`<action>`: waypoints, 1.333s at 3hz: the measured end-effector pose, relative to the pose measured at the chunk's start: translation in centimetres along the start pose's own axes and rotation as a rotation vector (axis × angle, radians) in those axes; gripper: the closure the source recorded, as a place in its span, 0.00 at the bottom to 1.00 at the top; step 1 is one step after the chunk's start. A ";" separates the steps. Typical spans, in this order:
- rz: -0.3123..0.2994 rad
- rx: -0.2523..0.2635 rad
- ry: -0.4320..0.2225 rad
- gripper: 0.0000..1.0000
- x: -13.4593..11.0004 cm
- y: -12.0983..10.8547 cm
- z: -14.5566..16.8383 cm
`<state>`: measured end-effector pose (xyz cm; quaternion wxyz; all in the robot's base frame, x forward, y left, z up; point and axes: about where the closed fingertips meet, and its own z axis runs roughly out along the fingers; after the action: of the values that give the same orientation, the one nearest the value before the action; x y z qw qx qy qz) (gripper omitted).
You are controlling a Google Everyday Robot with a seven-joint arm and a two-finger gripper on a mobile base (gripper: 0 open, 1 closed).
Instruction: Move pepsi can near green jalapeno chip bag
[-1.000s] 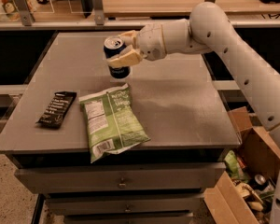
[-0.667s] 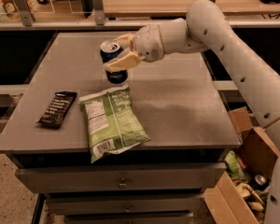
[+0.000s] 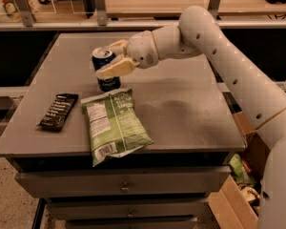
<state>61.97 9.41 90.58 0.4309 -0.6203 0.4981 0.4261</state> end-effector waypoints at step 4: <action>0.066 0.168 0.092 0.00 2.3 -1.6 -3.1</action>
Offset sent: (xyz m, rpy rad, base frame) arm -0.0027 0.0037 -0.0231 -0.0147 0.0464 -0.0434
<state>64.21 6.07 89.36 0.4438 -0.5841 0.5714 0.3680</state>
